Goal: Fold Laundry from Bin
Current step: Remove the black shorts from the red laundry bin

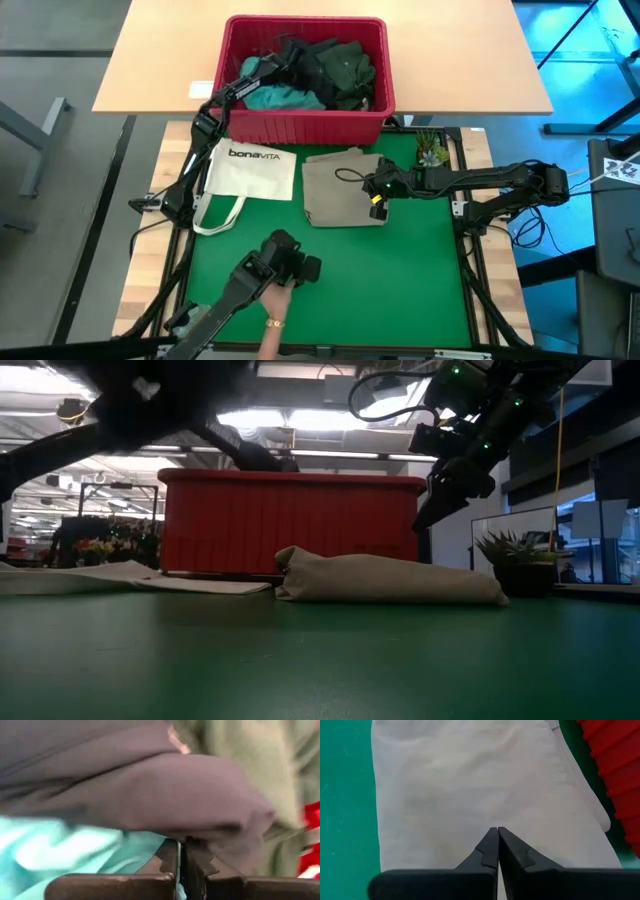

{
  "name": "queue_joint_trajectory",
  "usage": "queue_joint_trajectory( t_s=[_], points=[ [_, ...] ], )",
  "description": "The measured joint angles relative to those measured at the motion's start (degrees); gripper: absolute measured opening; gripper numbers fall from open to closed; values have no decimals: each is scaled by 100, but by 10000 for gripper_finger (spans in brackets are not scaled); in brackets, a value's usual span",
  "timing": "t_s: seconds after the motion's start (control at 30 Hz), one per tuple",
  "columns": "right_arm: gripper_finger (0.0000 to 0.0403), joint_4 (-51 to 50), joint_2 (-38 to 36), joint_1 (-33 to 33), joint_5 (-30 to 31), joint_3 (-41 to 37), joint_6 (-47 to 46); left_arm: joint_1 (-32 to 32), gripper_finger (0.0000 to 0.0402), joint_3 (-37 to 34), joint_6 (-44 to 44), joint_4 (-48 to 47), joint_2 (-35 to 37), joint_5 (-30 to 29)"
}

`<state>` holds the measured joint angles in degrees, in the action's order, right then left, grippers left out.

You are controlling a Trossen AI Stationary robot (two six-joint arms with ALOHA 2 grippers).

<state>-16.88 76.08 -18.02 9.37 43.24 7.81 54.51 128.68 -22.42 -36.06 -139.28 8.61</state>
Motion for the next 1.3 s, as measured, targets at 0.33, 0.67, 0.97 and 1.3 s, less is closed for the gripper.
queue_joint_trajectory(
  t_s=[0.33,0.67,0.97,1.3],
  points=[
    [7,2,1,0,1,0,17,-23,2,621,-138,526,236,213],
    [7,4,1,0,3,0,17,-139,2,625,-299,1055,561,655],
    [7,2,-22,0,4,-2,20,-484,2,627,679,382,968,684],
    [7,58,-285,0,24,0,113,-1330,9,632,2568,-1364,1325,-371]
  ],
)
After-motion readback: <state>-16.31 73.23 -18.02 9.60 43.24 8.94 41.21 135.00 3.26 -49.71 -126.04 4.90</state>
